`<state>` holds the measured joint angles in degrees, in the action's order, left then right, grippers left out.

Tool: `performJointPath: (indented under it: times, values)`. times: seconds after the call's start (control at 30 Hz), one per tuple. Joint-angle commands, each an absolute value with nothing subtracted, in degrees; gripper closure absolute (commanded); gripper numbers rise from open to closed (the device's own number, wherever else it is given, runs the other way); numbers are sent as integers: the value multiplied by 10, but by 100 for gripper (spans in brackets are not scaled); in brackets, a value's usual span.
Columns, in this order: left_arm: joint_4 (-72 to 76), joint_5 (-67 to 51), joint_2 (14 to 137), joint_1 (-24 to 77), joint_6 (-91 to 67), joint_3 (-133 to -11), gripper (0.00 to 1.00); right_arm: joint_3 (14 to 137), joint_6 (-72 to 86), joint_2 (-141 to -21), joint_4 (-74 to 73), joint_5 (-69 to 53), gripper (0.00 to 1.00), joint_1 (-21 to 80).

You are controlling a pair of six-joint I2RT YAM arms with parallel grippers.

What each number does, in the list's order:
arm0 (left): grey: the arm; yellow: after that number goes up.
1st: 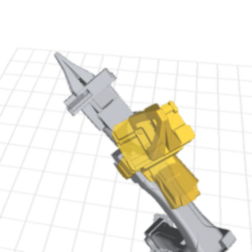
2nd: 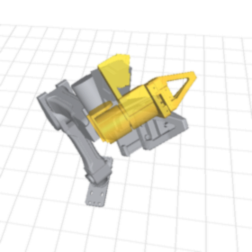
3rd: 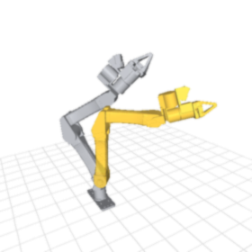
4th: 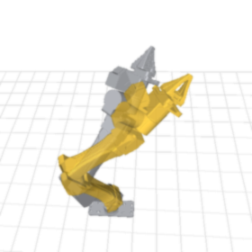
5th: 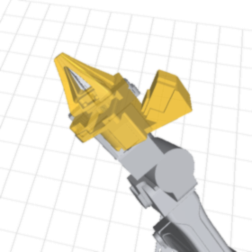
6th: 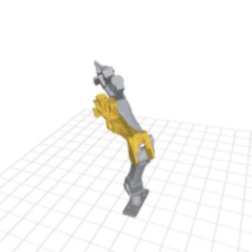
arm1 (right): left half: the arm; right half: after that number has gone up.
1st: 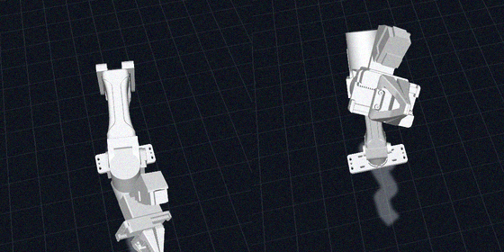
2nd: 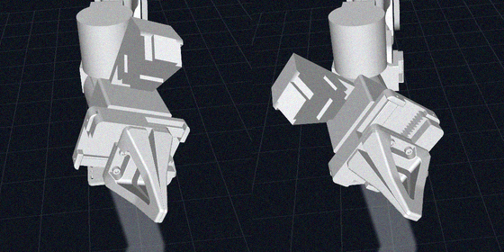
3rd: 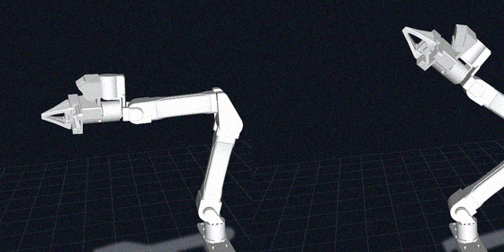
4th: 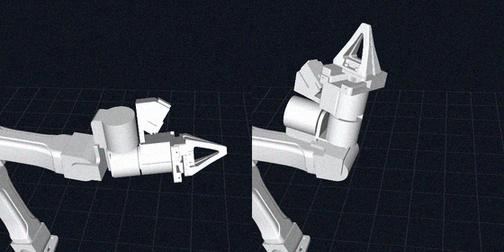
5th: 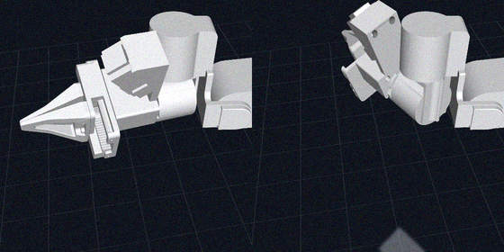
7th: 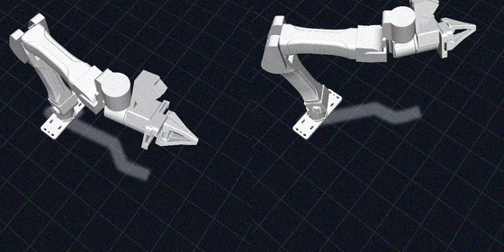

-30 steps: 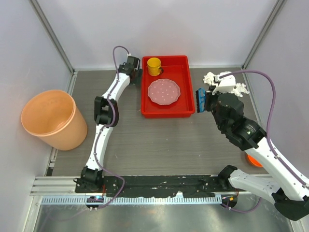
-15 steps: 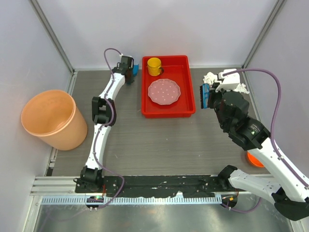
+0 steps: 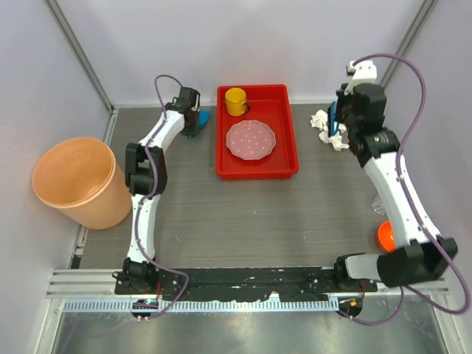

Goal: Sweep away the paper scraps from the table

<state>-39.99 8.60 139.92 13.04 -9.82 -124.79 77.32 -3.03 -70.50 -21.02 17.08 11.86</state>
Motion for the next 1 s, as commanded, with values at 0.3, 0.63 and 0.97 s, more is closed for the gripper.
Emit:
performJointPath:
  times: [0.3,0.63,0.97]
  values:
    - [-406,29,1037,128,36,-964,100,908,-365,-1008,-106,-26,99,-23]
    - [-561,-106,809,127,204,-782,100,843,-577,-1055,-44,-96,99,-23]
    - [-682,-191,723,152,356,-667,100,701,-560,-1007,-28,-90,99,-10]
